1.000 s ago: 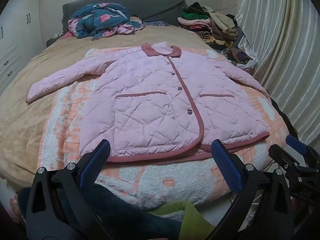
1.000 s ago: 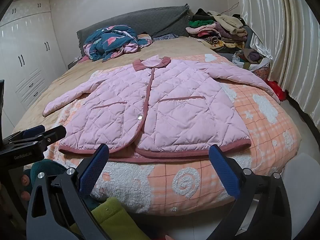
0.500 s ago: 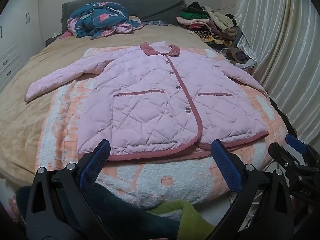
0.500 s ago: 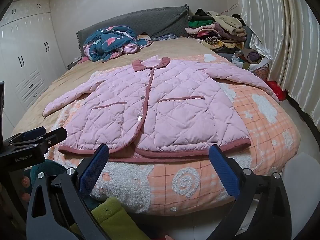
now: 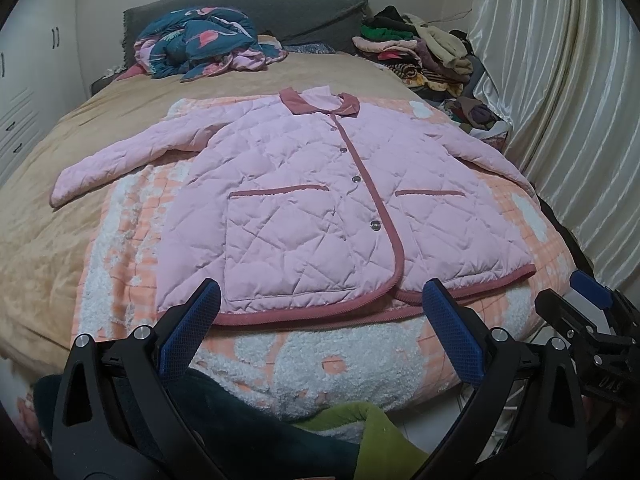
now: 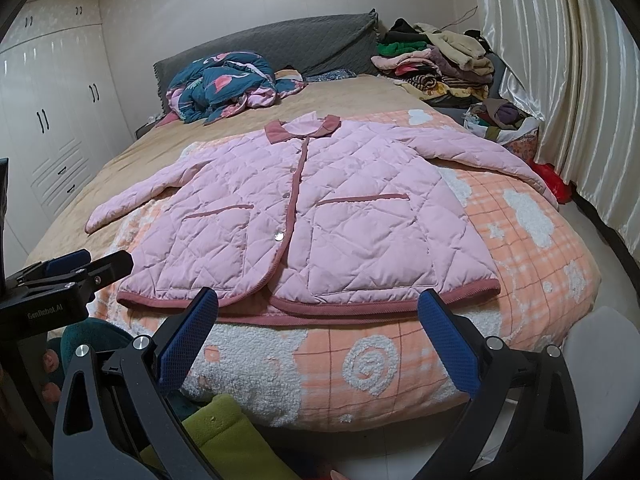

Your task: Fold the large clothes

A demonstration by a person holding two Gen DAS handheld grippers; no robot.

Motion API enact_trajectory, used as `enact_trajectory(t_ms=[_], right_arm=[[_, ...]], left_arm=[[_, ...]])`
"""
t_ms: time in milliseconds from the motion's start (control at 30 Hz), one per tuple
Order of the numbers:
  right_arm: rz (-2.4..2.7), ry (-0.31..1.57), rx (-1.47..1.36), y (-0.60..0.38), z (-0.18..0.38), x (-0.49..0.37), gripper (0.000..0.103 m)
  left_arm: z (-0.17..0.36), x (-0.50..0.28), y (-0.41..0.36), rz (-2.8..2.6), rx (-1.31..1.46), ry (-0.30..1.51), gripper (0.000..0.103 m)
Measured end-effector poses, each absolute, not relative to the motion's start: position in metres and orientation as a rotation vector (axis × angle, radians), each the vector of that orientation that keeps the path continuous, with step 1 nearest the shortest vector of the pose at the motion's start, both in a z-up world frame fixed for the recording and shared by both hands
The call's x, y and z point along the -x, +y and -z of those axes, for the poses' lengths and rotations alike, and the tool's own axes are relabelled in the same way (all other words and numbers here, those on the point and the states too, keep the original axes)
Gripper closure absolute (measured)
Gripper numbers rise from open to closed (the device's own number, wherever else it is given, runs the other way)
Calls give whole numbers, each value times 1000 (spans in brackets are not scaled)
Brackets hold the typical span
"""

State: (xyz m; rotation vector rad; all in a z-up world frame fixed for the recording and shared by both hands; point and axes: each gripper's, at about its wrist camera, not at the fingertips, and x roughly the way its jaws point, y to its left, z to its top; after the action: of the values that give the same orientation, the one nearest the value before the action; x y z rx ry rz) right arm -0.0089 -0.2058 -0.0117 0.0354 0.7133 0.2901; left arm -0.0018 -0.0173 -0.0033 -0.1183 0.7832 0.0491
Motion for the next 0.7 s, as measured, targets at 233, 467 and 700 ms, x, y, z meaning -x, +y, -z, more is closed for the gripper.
enact_trajectory(t_ms=[233,467,700], right_arm=[[-289,712,-37,-206,11,9,4],[-287,715,-39,-207,13,9,4],[-294,712,-45,-206,13,9,4]], left_arm=[[3,2,-17,-47,119,783,9],[2,2,-15,-49,123,784,9],[-4,-1,-13,-45,122,783,9]])
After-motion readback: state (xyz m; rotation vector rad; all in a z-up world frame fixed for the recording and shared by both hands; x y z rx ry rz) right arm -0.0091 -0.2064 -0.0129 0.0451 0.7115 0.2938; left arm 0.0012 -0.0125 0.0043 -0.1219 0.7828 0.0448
